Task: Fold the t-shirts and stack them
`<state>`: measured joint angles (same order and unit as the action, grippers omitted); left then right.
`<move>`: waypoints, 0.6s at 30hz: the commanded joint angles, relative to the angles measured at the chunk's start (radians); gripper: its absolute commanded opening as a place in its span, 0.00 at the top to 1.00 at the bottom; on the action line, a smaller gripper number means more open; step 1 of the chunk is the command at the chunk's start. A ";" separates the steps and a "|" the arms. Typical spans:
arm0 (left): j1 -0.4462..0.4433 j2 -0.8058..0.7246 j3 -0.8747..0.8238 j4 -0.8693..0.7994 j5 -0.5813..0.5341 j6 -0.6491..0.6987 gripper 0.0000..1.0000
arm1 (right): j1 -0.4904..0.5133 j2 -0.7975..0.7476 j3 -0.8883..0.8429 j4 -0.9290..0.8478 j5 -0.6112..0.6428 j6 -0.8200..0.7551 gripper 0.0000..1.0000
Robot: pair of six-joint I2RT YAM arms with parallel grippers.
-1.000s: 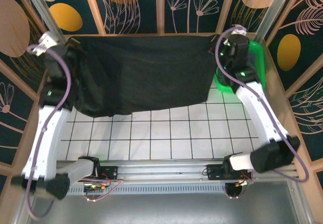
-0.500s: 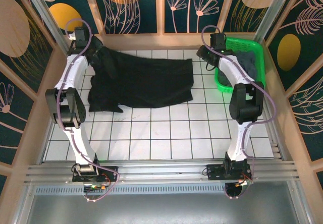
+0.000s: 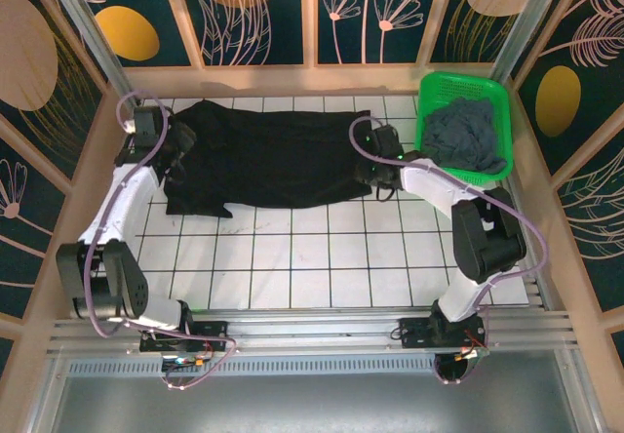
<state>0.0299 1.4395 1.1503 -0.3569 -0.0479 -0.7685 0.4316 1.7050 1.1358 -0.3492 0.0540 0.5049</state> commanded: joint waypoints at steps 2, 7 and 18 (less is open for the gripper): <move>-0.004 -0.069 -0.103 0.003 0.023 -0.013 0.47 | -0.002 0.063 0.000 0.016 0.047 -0.018 0.53; -0.004 -0.096 -0.152 0.008 0.048 -0.033 0.50 | -0.002 0.161 0.043 -0.001 0.048 -0.021 0.54; -0.004 -0.134 -0.170 -0.028 0.019 -0.027 0.51 | -0.005 0.203 0.051 -0.006 0.009 0.058 0.88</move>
<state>0.0299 1.3281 1.0016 -0.3641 -0.0154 -0.7910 0.4324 1.8996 1.1831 -0.3550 0.0765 0.5278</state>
